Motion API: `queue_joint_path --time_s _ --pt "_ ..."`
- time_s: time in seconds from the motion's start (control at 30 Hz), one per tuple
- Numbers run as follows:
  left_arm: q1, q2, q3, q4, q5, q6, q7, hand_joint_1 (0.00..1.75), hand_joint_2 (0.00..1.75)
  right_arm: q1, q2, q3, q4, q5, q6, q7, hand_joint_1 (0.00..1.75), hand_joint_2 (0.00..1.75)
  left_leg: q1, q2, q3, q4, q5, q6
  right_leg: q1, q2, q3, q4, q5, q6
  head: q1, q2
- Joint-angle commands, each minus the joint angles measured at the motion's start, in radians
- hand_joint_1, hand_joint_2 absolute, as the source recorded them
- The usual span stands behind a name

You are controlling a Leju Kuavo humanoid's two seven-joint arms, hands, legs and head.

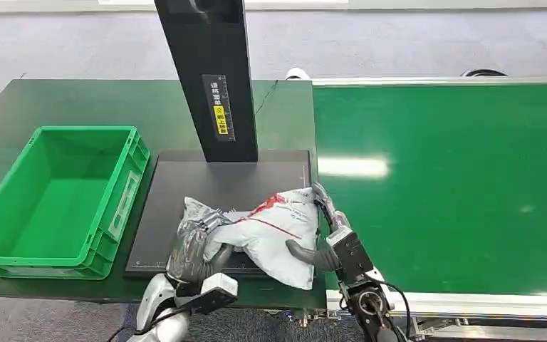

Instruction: Moved the parcel from conveyor to table for the left to box.

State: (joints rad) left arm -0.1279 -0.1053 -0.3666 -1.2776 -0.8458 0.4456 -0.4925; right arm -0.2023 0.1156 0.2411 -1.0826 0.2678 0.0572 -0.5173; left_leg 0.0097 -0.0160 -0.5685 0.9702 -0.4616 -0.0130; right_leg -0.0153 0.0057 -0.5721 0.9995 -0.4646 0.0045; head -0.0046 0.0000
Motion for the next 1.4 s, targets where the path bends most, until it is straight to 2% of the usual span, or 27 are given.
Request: queue_joint_path --time_s 0.03,0.3,0.67,0.9,0.97,1.07,1.4 --pt "-0.034 0.048 0.046 -0.075 -0.053 0.065 0.008 1.75 1.75 -0.028 -0.008 -0.018 0.01 -0.014 0.006 0.005 0.0 1.75 0.001 0.002 0.0 0.001 -0.001 0.0 0.002 0.0 0.0 0.0 0.0 -0.001 0.0 0.0" --pt "-0.009 0.064 0.077 -0.158 -0.08 0.158 -0.024 1.75 1.75 -0.002 -0.019 -0.021 -0.011 -0.011 0.006 0.012 0.0 1.75 0.001 0.001 0.0 0.0 -0.001 0.0 0.001 0.0 0.0 -0.001 0.0 -0.001 0.0 0.0" --pt "-0.073 0.099 0.191 -0.149 -0.095 0.235 -0.001 1.75 1.75 0.026 -0.028 -0.032 -0.039 -0.015 -0.003 0.012 0.0 1.75 0.001 0.0 -0.001 0.0 0.0 0.0 0.001 -0.001 0.0 -0.001 0.0 -0.001 0.0 0.0" --pt "-0.107 0.096 0.265 -0.141 -0.111 0.25 0.015 1.75 1.75 0.025 -0.014 -0.048 -0.046 -0.012 -0.011 0.02 0.0 1.75 0.001 0.0 -0.002 0.001 0.0 0.0 0.001 -0.001 -0.001 0.0 0.0 -0.001 0.0 0.0" --pt "-0.125 0.1 0.299 -0.112 -0.192 0.24 0.067 1.75 1.75 0.033 -0.014 -0.056 -0.055 -0.007 -0.014 0.025 0.0 1.75 0.001 0.0 -0.001 0.001 0.0 0.0 0.001 -0.001 -0.001 0.0 0.0 -0.001 0.0 0.0" --pt "-0.138 0.109 0.335 -0.086 -0.182 0.238 0.078 1.75 1.75 0.043 -0.017 -0.062 -0.064 -0.004 -0.015 0.026 0.0 1.75 0.001 0.0 -0.001 0.0 0.0 0.0 0.001 -0.002 -0.001 0.0 0.0 -0.001 0.0 0.0" --pt "-0.135 0.116 0.472 -0.083 -0.19 0.249 0.108 1.75 1.75 0.065 -0.02 -0.079 -0.093 0.004 -0.015 0.033 0.0 1.75 0.001 0.001 0.0 0.0 -0.001 0.0 0.001 0.0 0.0 -0.001 0.0 -0.001 0.0 0.0"
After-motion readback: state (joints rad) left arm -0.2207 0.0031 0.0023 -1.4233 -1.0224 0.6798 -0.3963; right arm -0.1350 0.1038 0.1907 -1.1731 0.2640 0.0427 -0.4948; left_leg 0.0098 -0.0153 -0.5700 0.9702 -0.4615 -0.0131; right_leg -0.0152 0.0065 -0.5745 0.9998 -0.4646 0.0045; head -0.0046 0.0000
